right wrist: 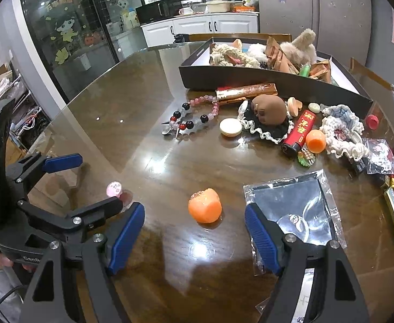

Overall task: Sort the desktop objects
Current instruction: 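Grasp the orange ball with the right gripper while the left grasps the pink round item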

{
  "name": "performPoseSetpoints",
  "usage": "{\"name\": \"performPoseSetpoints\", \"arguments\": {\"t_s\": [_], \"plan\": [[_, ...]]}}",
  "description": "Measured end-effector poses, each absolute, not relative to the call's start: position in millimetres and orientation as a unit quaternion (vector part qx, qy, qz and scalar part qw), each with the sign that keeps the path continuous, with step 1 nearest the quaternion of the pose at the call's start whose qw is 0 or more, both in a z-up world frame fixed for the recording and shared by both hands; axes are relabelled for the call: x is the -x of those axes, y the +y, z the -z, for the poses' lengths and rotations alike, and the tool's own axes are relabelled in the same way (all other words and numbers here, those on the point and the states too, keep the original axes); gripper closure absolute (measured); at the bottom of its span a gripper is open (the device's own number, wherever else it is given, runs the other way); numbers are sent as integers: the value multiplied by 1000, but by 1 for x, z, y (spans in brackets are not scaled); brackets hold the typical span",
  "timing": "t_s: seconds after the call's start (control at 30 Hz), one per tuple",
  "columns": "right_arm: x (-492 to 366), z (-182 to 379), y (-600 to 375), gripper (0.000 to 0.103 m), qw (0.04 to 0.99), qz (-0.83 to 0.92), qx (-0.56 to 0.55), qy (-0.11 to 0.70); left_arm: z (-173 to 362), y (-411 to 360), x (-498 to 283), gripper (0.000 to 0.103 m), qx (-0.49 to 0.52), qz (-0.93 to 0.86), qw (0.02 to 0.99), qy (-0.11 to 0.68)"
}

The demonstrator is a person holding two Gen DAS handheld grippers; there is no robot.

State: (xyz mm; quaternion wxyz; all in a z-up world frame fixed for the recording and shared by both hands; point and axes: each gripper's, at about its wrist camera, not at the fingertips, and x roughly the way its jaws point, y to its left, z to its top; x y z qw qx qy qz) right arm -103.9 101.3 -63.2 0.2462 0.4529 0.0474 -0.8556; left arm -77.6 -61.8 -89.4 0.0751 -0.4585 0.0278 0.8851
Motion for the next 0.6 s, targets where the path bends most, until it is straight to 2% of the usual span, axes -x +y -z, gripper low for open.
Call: {"name": "performPoseSetpoints", "arguments": {"t_s": [0.2,0.27,0.37,0.43,0.57,0.6], "plan": [[104,62,97,49,240,857,-450,74,89,-56,81,12,455,-885,88,38],[103,62,97,62,242,857,-449,79,87,-54,81,20,450,-887,97,41],[103,62,98,72,242,857,-448,80,85,-51,80,36,446,-888,105,45],[104,61,100,78,241,857,-449,77,83,-51,80,53,443,-890,102,43],[104,62,103,78,243,856,-450,68,82,-51,78,68,439,-892,101,41],[104,62,103,78,243,856,-450,70,82,-50,77,74,438,-892,103,42]]}}
